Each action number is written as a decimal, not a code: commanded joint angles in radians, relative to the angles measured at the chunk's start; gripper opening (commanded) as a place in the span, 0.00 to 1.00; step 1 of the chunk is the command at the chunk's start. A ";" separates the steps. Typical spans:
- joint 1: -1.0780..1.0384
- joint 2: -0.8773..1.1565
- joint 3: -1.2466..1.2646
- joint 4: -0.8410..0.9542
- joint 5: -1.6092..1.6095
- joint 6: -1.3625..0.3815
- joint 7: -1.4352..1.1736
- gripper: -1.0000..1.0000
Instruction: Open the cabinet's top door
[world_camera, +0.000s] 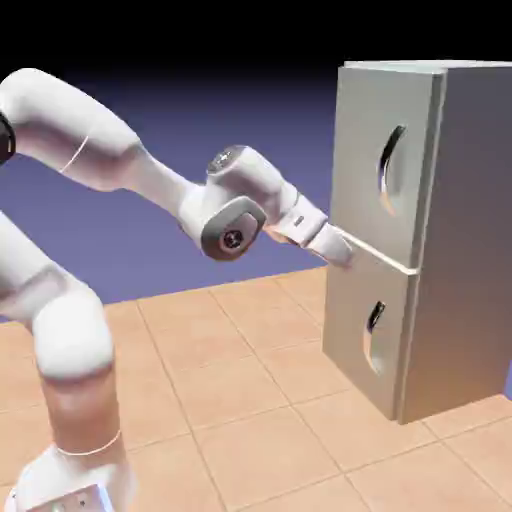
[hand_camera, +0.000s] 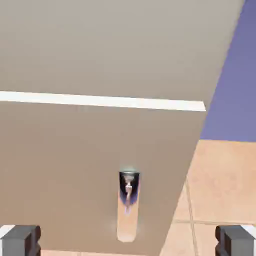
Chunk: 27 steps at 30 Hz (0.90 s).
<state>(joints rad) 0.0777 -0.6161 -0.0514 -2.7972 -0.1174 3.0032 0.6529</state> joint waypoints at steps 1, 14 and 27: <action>0.024 -0.017 -0.019 0.005 -0.044 -0.013 -0.033 0.50; 0.341 -0.239 -0.267 0.066 -0.609 -0.175 -0.457 0.50; 0.658 -0.461 -0.514 0.128 -1.174 -0.338 -0.882 0.50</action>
<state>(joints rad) 0.7357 -1.0775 -0.5656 -2.6690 -1.2918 2.6651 -0.2286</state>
